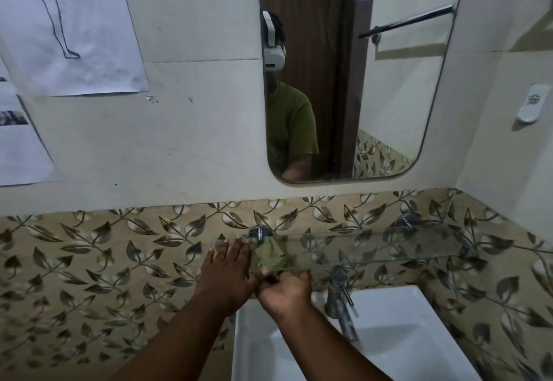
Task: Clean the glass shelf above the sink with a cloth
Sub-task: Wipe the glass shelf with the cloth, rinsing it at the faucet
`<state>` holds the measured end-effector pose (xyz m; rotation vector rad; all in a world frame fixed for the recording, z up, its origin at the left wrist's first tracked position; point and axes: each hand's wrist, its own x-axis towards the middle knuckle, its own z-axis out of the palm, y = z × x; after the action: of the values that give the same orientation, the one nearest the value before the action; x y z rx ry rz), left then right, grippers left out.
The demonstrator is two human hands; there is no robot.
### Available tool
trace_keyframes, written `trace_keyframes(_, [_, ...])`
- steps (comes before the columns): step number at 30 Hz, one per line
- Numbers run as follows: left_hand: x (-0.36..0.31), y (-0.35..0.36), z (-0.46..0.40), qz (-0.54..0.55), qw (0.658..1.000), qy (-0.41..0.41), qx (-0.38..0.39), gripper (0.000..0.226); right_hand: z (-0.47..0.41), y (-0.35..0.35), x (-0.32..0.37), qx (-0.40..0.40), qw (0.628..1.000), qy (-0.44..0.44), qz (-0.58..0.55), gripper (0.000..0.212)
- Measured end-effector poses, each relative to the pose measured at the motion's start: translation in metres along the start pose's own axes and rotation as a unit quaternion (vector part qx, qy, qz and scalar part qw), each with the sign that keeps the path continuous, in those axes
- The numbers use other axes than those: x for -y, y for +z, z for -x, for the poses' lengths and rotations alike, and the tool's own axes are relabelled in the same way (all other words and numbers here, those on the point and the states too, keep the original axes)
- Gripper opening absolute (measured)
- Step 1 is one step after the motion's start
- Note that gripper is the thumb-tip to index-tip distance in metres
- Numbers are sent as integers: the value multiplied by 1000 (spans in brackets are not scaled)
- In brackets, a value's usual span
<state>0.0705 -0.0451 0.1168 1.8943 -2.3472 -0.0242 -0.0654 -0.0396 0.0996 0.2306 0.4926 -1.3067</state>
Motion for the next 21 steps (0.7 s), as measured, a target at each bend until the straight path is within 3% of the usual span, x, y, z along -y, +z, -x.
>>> trace_keyframes(9, [4,8,-3,-2,1000,-3,-16,119,6,-25,67,-20,996,-62,-59,74])
trace_keyframes(21, [5,11,-6,-13,1000,-1,-25,114,25,-36,66,-24,995,-72,-65,74])
